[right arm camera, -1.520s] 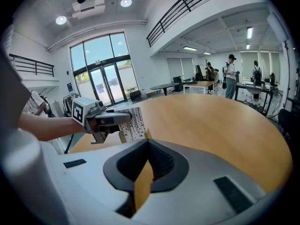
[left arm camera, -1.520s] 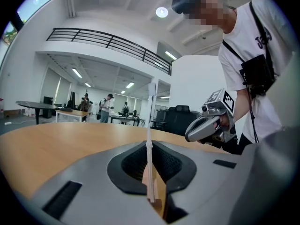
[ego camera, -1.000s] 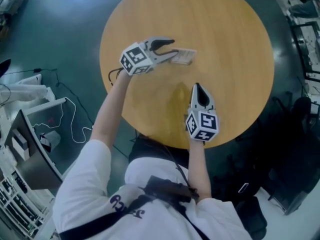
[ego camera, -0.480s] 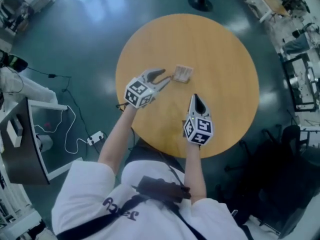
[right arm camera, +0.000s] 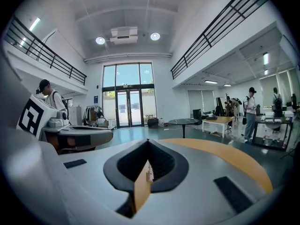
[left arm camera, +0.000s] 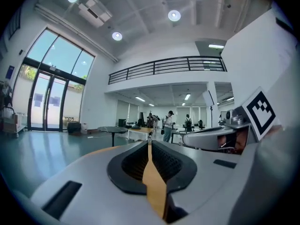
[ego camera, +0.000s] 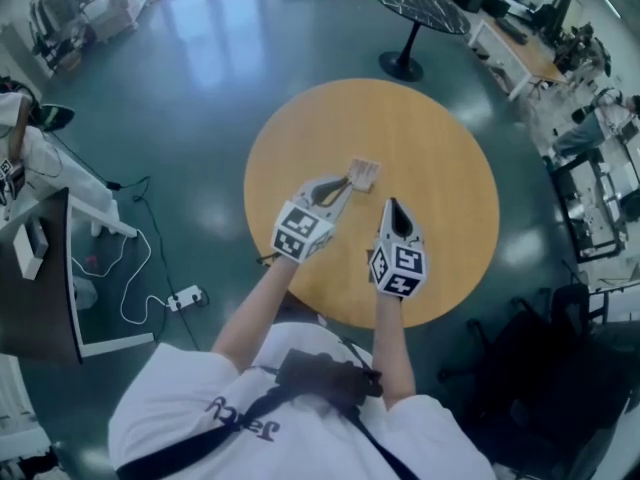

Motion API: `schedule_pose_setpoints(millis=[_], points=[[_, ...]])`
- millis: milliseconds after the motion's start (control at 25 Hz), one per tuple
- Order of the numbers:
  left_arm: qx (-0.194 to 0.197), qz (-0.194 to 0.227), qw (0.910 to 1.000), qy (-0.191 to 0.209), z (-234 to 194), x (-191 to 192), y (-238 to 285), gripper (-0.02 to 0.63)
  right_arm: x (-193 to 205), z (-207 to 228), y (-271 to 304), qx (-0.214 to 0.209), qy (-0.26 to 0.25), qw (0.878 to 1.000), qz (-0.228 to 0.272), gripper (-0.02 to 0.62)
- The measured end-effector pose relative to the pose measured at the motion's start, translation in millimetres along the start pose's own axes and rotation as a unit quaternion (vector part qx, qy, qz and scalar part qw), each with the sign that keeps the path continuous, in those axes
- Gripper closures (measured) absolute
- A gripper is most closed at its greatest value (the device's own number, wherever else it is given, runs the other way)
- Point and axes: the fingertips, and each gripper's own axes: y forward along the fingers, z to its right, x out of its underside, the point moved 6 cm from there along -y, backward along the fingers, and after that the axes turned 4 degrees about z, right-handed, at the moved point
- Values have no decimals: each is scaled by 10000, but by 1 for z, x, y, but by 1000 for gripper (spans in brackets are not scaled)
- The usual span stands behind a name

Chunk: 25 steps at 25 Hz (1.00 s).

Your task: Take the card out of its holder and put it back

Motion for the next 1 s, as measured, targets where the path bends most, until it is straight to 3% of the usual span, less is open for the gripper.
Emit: schedule_pose_setpoints(millis=[400, 1000], points=[[-186, 544, 9983, -53, 39, -19, -21, 592, -20, 0, -28, 86, -158, 9988, 449, 589], [-56, 518, 9982, 285, 51, -30, -27, 592, -50, 3, -44, 187, -178, 9946, 1005, 589]])
